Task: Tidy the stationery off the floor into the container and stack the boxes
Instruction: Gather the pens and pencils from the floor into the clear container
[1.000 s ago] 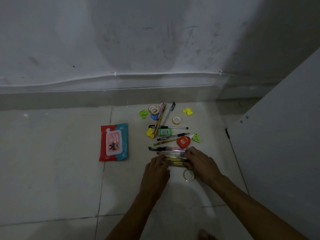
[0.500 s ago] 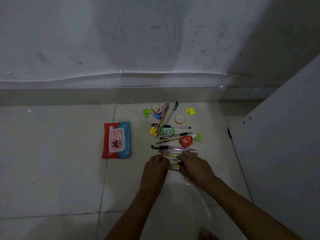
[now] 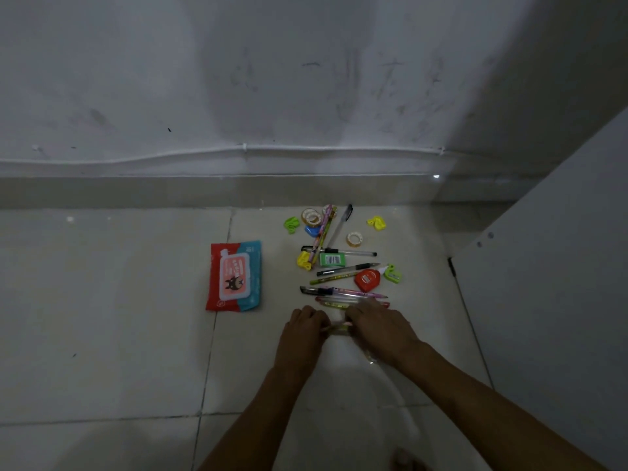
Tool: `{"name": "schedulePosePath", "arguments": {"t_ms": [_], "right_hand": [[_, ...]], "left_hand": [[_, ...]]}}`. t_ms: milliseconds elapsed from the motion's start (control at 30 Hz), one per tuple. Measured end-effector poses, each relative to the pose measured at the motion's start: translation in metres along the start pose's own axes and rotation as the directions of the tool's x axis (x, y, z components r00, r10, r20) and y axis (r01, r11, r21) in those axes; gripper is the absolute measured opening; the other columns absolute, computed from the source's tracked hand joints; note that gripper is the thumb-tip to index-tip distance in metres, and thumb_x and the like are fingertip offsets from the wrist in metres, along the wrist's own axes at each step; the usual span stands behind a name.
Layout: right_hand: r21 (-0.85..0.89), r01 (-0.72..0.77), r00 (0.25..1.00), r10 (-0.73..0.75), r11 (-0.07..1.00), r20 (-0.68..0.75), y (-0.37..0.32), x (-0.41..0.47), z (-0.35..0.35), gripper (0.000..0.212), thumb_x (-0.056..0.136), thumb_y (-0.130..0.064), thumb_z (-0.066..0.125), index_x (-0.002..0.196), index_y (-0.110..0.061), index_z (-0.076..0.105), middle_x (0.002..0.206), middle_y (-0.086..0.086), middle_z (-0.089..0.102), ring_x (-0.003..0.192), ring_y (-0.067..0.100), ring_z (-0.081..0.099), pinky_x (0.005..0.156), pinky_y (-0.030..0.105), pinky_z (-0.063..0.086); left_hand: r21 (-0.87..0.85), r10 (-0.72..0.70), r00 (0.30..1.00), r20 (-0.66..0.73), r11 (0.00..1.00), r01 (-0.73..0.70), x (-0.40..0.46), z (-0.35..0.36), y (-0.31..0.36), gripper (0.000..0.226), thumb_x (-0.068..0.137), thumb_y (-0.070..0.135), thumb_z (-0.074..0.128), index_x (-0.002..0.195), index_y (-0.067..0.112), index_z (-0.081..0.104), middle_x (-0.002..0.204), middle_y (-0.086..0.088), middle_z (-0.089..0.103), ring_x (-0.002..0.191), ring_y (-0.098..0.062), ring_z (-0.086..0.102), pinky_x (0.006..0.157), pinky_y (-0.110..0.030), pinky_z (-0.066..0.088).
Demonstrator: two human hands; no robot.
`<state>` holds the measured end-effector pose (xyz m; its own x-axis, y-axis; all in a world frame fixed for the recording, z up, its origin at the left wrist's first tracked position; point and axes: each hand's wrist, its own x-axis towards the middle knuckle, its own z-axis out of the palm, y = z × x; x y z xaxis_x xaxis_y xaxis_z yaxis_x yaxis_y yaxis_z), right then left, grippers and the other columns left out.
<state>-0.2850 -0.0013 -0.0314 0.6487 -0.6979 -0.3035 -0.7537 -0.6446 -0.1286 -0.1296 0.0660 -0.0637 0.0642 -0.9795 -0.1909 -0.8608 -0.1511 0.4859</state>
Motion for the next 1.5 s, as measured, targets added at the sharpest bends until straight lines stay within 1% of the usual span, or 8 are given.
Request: {"name": "schedulePosePath", "arguments": {"t_ms": [233, 467, 600, 733, 867, 1000, 1267, 1500], "right_hand": [[0.010, 0.069, 0.997, -0.069, 0.998, -0.015, -0.004, -0.003, 0.000, 0.020, 0.098, -0.028, 0.041, 0.107, -0.021, 0.058, 0.115, 0.002, 0.060, 0.113, 0.022, 0.047, 0.075, 0.036, 0.048], [0.261, -0.011, 0.998, -0.008, 0.965, 0.069, 0.000, -0.004, 0.002, 0.017, 0.095, -0.032, 0.046, 0.100, -0.024, 0.060, 0.110, 0.000, 0.060, 0.104, 0.018, 0.053, 0.075, 0.031, 0.043], [0.335, -0.062, 0.994, 0.026, 0.940, 0.111, 0.004, -0.003, 0.000, 0.025, 0.097, -0.033, 0.042, 0.112, -0.026, 0.059, 0.119, 0.002, 0.061, 0.109, 0.021, 0.056, 0.084, 0.033, 0.046], [0.358, -0.109, 0.993, 0.090, 0.927, 0.072, 0.019, -0.002, -0.007, 0.029, 0.098, -0.033, 0.037, 0.124, -0.030, 0.050, 0.122, 0.008, 0.055, 0.108, 0.023, 0.053, 0.083, 0.029, 0.042], [0.394, -0.212, 0.975, 0.220, 0.894, 0.026, 0.036, 0.000, -0.007, 0.026, 0.100, -0.029, 0.033, 0.123, -0.029, 0.045, 0.092, 0.006, 0.049, 0.093, 0.030, 0.052, 0.083, 0.038, 0.042], [0.569, -0.206, 0.975, 0.213, 0.796, 0.055, 0.035, 0.006, -0.008, 0.032, 0.100, -0.028, 0.034, 0.126, -0.014, 0.046, 0.112, 0.019, 0.062, 0.095, 0.034, 0.058, 0.084, 0.040, 0.047], [0.349, -0.197, 0.970, 0.233, 0.916, -0.064, 0.014, 0.025, 0.001, 0.027, 0.095, -0.039, 0.045, 0.112, -0.018, 0.043, 0.105, 0.016, 0.063, 0.087, 0.035, 0.061, 0.062, 0.032, 0.036], [0.180, -0.125, 0.991, 0.132, 0.976, -0.027, 0.013, 0.033, 0.004, 0.041, 0.091, -0.048, 0.052, 0.125, -0.027, 0.044, 0.127, 0.001, 0.056, 0.105, 0.026, 0.059, 0.077, 0.034, 0.045]], "left_hand": [[-0.088, -0.022, 1.000, -0.018, 0.996, 0.020, -0.004, -0.008, -0.001, 0.010, 0.094, 0.021, 0.048, 0.095, 0.015, 0.055, 0.096, -0.006, 0.060, 0.090, -0.020, 0.049, 0.066, -0.025, 0.031], [-0.563, -0.224, 0.974, 0.011, 0.804, 0.191, -0.002, -0.015, -0.003, 0.014, 0.079, 0.005, 0.069, 0.087, 0.014, 0.063, 0.078, -0.001, 0.067, 0.070, -0.007, 0.059, 0.057, -0.003, 0.038], [-0.692, -0.268, 0.960, 0.084, 0.677, 0.250, 0.005, -0.015, -0.004, 0.023, 0.075, 0.008, 0.075, 0.093, 0.015, 0.065, 0.083, -0.004, 0.070, 0.075, -0.010, 0.064, 0.066, -0.010, 0.046], [-0.740, -0.190, 0.962, 0.194, 0.615, 0.271, 0.012, -0.020, -0.003, 0.038, 0.072, 0.008, 0.079, 0.106, 0.016, 0.062, 0.090, -0.010, 0.072, 0.088, -0.024, 0.069, 0.084, -0.034, 0.055], [-0.687, -0.196, 0.970, 0.145, 0.685, 0.242, 0.017, -0.020, -0.008, 0.030, 0.077, 0.007, 0.073, 0.104, 0.014, 0.063, 0.091, -0.009, 0.070, 0.086, -0.024, 0.068, 0.080, -0.034, 0.054], [-0.575, -0.214, 0.977, -0.013, 0.800, 0.168, 0.018, -0.020, -0.012, 0.024, 0.082, 0.011, 0.067, 0.105, 0.016, 0.065, 0.097, -0.001, 0.064, 0.085, -0.012, 0.060, 0.072, -0.016, 0.043], [-0.547, -0.340, 0.936, -0.093, 0.803, 0.238, 0.021, -0.021, -0.022, 0.037, 0.083, 0.012, 0.066, 0.119, 0.016, 0.056, 0.112, -0.005, 0.054, 0.096, -0.016, 0.053, 0.078, -0.019, 0.038], [-0.591, -0.339, 0.939, -0.059, 0.770, 0.240, 0.022, -0.023, -0.019, 0.036, 0.088, 0.009, 0.059, 0.123, 0.016, 0.055, 0.121, -0.004, 0.060, 0.103, -0.020, 0.058, 0.081, -0.014, 0.039]]}}
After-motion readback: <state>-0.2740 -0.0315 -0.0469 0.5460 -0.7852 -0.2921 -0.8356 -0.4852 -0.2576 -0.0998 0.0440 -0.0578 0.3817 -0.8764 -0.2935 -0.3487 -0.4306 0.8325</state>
